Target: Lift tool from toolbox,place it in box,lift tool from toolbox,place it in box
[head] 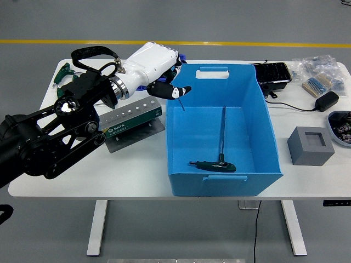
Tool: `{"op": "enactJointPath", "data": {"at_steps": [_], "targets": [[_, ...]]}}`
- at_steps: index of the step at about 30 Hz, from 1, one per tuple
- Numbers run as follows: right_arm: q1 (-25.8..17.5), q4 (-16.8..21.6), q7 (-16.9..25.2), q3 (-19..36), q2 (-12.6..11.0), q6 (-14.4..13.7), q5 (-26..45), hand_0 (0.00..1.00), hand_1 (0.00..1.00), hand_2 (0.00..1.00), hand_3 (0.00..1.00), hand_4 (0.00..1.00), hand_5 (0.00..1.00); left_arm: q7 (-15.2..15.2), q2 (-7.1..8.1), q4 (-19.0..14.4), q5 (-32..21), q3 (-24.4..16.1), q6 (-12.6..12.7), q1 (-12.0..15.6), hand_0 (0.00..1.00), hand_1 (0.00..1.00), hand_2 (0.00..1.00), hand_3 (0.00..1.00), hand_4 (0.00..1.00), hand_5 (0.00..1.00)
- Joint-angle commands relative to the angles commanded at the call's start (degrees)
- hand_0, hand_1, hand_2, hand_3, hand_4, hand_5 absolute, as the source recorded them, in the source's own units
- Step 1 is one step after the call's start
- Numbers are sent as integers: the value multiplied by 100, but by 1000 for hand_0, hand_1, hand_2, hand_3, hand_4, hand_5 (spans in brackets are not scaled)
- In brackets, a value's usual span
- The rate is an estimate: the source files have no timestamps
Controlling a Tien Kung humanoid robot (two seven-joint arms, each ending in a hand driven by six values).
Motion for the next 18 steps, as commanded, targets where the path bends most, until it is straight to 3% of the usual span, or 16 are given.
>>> {"op": "enactJointPath", "data": {"at_steps": [1, 2, 7, 8, 13, 14, 18], "targets": [[2, 1, -1, 2, 0, -1, -3, 681, 644, 718, 578, 801, 735, -24, -31, 21, -73, 93, -28, 1, 131, 2, 50, 77, 712, 468], [3, 1, -1, 6, 0, -3, -8, 681, 644, 718, 579, 801, 734, -64, -60, 49, -131, 195, -55, 3, 205, 199, 297, 451, 701, 434], [-1, 3, -11, 19, -8, -3, -42, 681, 644, 718, 579, 801, 734, -261, -211, 184, -307, 682, -156, 57, 205, 199, 297, 451, 701, 434], [-3, 2, -16, 27, -9, -6, -55, 680, 643, 718, 578, 801, 734, -287, -245, 215, -320, 743, -188, 77, 362, 491, 663, 564, 718, 433], [-3, 3, -35, 60, -11, -18, -127, 680, 643, 718, 578, 801, 734, -356, -435, 428, -439, 903, -357, 200, 362, 491, 663, 564, 718, 433], [-2, 3, -42, 74, -13, -21, -151, 680, 644, 718, 577, 801, 735, -342, -462, 462, -443, 905, -399, 209, 520, 687, 912, 592, 732, 440], [0, 3, -31, 67, -19, -23, -139, 680, 644, 718, 577, 801, 735, -374, -496, 535, -381, 840, -423, 231, 520, 687, 912, 592, 732, 440]]}}
